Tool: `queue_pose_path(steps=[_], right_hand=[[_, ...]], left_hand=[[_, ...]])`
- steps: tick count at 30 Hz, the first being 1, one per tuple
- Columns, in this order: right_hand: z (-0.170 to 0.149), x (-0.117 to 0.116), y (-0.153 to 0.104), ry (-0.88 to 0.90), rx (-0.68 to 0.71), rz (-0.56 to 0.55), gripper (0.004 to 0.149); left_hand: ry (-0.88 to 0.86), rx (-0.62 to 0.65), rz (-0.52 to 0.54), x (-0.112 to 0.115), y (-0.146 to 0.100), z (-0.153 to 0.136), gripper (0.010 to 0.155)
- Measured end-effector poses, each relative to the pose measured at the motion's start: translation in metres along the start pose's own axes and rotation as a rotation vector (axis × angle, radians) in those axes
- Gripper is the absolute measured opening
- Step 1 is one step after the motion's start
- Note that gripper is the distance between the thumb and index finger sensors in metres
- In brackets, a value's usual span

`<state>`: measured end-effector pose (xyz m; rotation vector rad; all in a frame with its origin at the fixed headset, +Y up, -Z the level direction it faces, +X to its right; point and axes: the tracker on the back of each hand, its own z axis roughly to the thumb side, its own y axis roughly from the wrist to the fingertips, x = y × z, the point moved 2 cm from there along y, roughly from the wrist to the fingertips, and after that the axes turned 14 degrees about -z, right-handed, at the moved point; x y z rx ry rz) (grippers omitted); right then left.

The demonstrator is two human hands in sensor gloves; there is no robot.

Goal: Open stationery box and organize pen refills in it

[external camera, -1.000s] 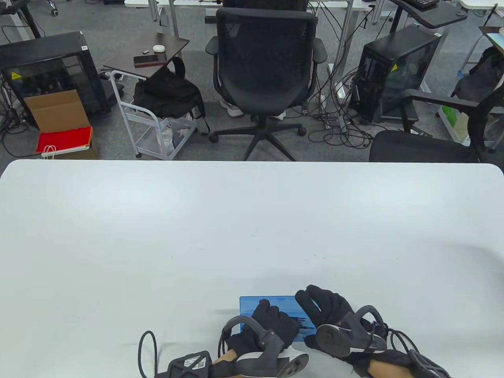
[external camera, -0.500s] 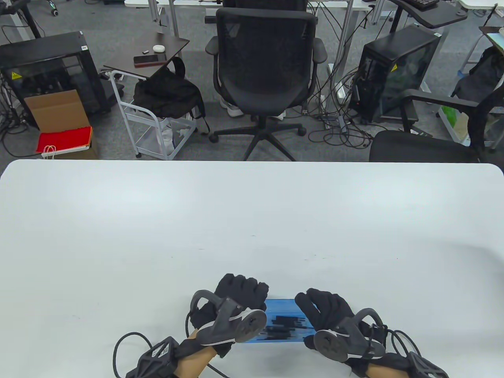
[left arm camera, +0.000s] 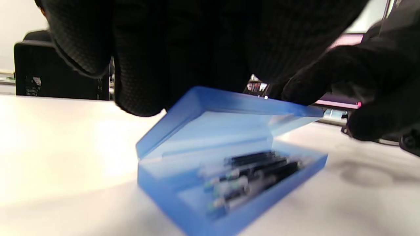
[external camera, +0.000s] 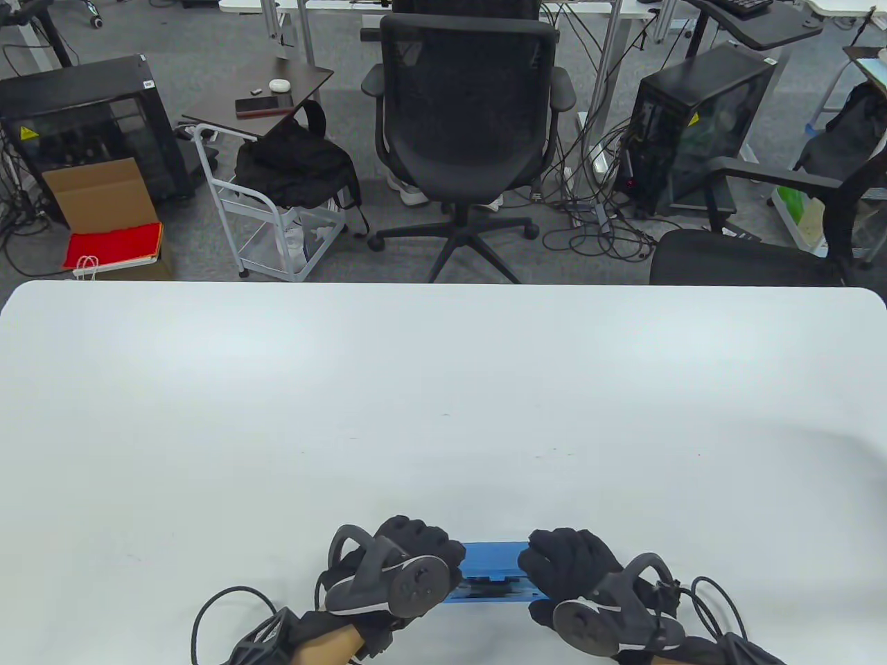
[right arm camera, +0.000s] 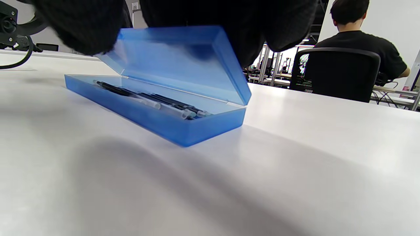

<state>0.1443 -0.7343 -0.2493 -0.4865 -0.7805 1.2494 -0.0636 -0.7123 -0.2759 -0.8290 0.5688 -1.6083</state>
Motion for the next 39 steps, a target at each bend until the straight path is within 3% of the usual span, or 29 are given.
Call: queue_pose_path(steps=[3, 9, 24, 27, 34, 39], right_hand=[[-0.005, -0.008, 0.002, 0.031, 0.001, 0.032, 0.058], [-0.006, -0.011, 0.004, 0.04, -0.002, 0.007, 0.049], [0.007, -0.011, 0.005, -0.039, 0.019, 0.021, 0.05], [0.001, -0.005, 0.01, -0.039, -0.012, 0.025, 0.052], [-0.053, 0.011, 0.027, -0.086, -0.265, -0.003, 0.075], [-0.109, -0.008, 0.033, -0.129, -0.505, 0.131, 0.084]], left_hand=[[-0.001, -0.012, -0.056, 0.007, 0.006, -0.001, 0.044], [-0.005, -0.025, -0.063, 0.012, 0.011, -0.001, 0.043], [0.034, -0.03, -0.059, 0.013, 0.014, 0.005, 0.042], [0.021, -0.086, -0.055, 0.009, 0.015, -0.003, 0.047], [-0.062, -0.324, 0.105, -0.027, 0.012, -0.051, 0.066], [-0.172, -0.496, 0.092, -0.023, 0.015, -0.095, 0.08]])
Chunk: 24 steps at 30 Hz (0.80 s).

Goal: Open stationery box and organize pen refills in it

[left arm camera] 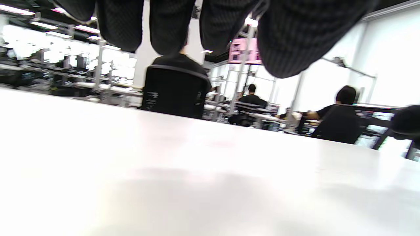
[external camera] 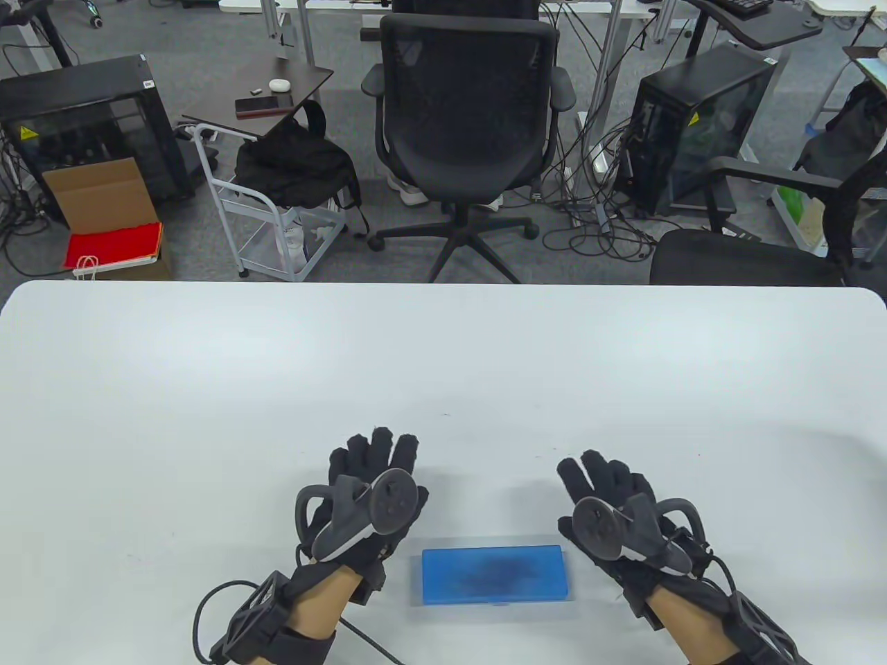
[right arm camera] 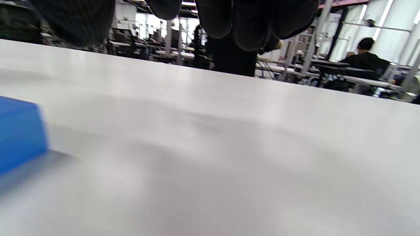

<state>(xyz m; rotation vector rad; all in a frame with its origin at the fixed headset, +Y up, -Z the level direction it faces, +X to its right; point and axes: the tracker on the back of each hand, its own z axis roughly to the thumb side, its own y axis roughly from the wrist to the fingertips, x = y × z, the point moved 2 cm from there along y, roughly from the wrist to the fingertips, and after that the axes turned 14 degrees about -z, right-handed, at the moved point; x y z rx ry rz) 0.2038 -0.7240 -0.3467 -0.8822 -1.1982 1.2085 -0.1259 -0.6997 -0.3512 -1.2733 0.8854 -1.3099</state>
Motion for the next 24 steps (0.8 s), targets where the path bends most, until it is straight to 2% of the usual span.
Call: queue_pose_path(steps=[6, 13, 24], right_hand=[[-0.044, -0.028, 0.01, 0.003, -0.146, -0.013, 0.087], [-0.076, -0.042, 0.008, 0.035, -0.258, 0.027, 0.086], [-0.074, -0.049, 0.008, 0.078, -0.239, 0.063, 0.086]], left_hand=[[0.062, -0.096, -0.027, 0.018, 0.009, -0.025, 0.082], [0.045, -0.134, -0.066, 0.03, 0.008, -0.041, 0.083], [0.051, -0.118, -0.069, 0.034, 0.007, -0.038, 0.082]])
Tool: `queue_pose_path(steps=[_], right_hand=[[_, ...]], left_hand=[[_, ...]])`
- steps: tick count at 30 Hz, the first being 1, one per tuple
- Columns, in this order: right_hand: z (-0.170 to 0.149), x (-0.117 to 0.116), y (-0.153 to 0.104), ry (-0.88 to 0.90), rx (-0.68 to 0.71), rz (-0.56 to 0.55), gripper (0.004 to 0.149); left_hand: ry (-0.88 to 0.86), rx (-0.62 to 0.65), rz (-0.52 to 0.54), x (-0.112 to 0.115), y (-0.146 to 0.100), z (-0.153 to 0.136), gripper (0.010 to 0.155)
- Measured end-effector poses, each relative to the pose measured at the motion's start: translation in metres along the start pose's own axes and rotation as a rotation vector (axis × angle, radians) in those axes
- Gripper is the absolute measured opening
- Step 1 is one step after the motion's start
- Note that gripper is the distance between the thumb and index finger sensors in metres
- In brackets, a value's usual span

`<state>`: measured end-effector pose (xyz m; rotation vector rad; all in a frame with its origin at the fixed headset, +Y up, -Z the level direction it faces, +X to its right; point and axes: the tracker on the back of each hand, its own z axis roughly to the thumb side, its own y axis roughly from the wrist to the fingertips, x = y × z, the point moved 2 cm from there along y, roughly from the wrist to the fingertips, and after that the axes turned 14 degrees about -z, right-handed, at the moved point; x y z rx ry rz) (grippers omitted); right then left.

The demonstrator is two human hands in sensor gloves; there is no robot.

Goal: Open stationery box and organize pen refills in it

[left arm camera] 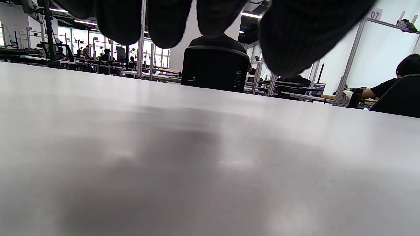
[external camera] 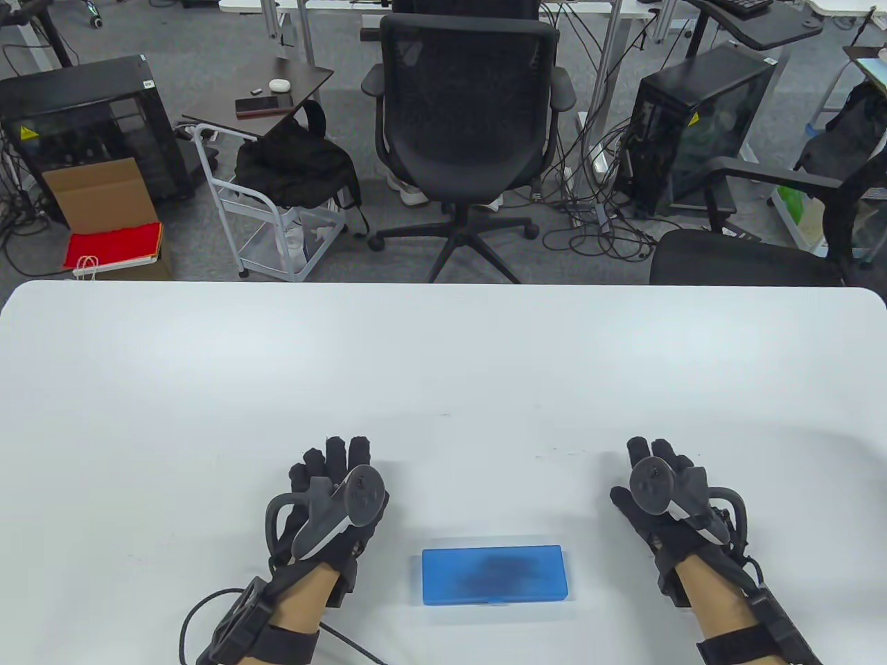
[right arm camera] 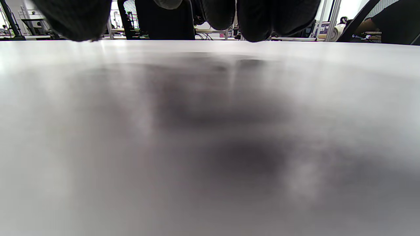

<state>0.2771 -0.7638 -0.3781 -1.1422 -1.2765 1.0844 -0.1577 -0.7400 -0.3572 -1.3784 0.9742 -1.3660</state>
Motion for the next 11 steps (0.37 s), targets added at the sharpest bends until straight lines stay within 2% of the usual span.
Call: queue_pose_path(steps=[11], right_hand=[[0.009, -0.0016, -0.0025, 0.02, 0.05, 0.015, 0.085]], left_hand=[[0.005, 0.053, 0.0, -0.0013, -0.0073, 0.0092, 0.081]])
